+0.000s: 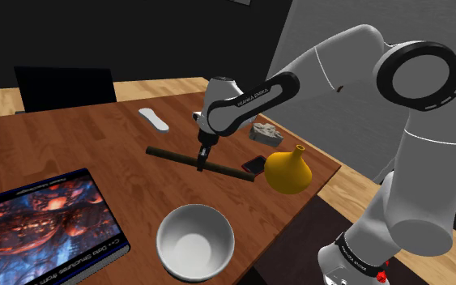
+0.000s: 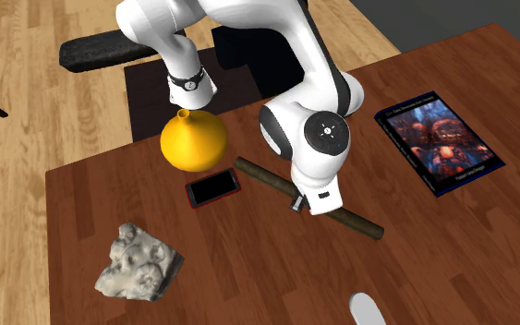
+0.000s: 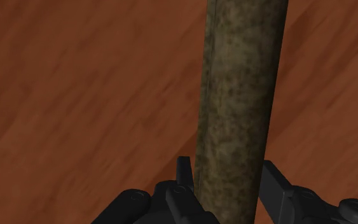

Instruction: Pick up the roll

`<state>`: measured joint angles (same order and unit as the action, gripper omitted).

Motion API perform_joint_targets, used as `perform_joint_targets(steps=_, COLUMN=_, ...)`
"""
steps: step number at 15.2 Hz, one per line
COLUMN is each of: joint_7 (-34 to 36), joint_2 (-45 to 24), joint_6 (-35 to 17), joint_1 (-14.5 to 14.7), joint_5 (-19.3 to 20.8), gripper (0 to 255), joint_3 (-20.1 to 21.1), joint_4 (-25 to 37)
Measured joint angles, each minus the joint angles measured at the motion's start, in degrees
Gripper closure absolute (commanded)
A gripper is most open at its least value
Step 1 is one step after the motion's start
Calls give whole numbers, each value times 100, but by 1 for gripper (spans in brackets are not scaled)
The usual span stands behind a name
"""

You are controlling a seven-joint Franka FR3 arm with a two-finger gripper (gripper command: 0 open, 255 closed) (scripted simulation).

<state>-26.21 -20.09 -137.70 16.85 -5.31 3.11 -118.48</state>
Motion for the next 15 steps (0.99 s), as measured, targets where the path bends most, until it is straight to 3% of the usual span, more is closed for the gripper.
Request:
perform_joint_targets(steps=7, joint_7=3, joint_2=26, joint_6=30, joint_1=1, joint_5=1, gripper=255, joint_3=1, joint_4=2)
perform_joint_targets(steps=15, joint_7=41, joint_2=407, joint_6=518, joint_1=-5, joint_5=16, gripper=255, joint_3=-4, joint_4=108)
